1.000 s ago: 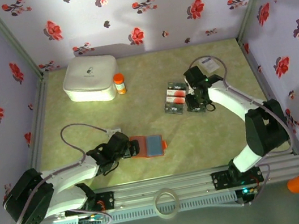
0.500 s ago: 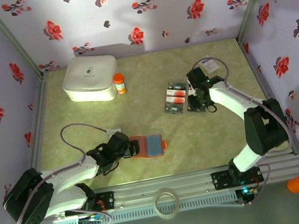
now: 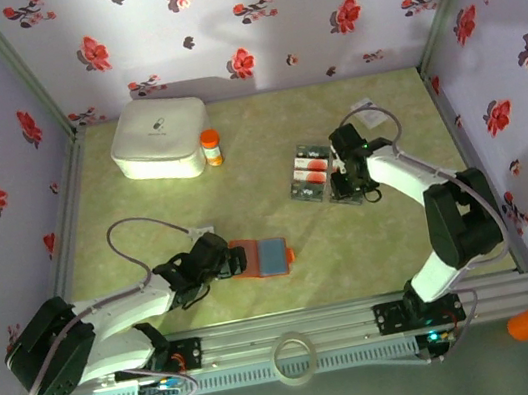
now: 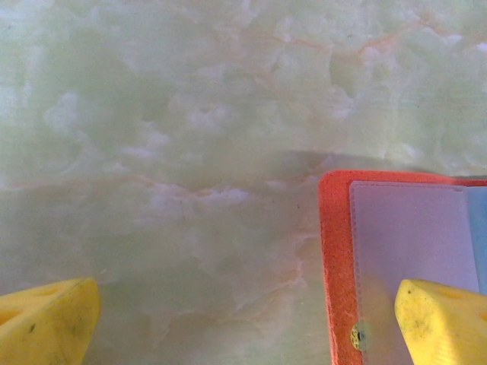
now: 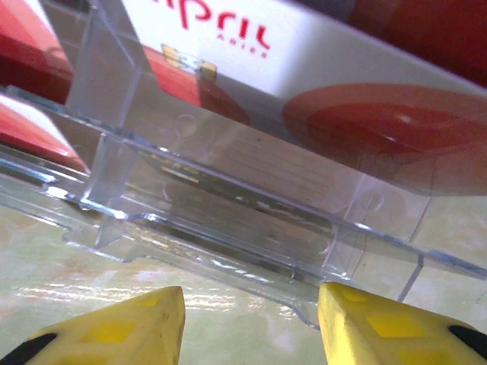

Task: Put the credit cards into the card holder
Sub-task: Rotate the storage box at the center of the table.

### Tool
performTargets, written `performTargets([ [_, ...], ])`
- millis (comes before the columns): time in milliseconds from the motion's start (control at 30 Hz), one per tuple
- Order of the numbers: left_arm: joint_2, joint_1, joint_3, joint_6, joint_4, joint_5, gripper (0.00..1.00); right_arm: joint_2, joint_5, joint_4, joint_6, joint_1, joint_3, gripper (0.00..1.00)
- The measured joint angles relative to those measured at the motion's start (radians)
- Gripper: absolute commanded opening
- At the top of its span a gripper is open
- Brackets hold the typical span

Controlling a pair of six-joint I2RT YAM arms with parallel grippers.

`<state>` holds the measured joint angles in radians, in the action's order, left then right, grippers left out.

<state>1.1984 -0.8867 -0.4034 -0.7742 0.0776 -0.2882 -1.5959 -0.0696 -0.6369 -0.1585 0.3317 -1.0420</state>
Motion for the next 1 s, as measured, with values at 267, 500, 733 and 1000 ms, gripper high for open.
performTargets([
  [267, 0.0, 0.0, 0.0, 0.0, -0.004, 0.0, 1.0, 0.073, 0.075, 0.001, -0.044, 0.0, 0.053, 0.47],
  [500, 0.0, -0.001, 0.0, 0.0, -0.007, 0.0, 1.0, 0.142, 0.087, 0.001, -0.074, 0.0, 0.063, 0.5],
  [733, 0.008, -0.001, 0.0, 0.0, -0.011, 0.0, 1.0, 0.169, 0.064, 0.002, -0.127, -0.09, 0.048, 0.54],
  [1000, 0.009, -0.001, 0.0, 0.0, -0.014, 0.0, 1.0, 0.171, 0.188, 0.071, -0.263, -0.349, -0.076, 0.45],
])
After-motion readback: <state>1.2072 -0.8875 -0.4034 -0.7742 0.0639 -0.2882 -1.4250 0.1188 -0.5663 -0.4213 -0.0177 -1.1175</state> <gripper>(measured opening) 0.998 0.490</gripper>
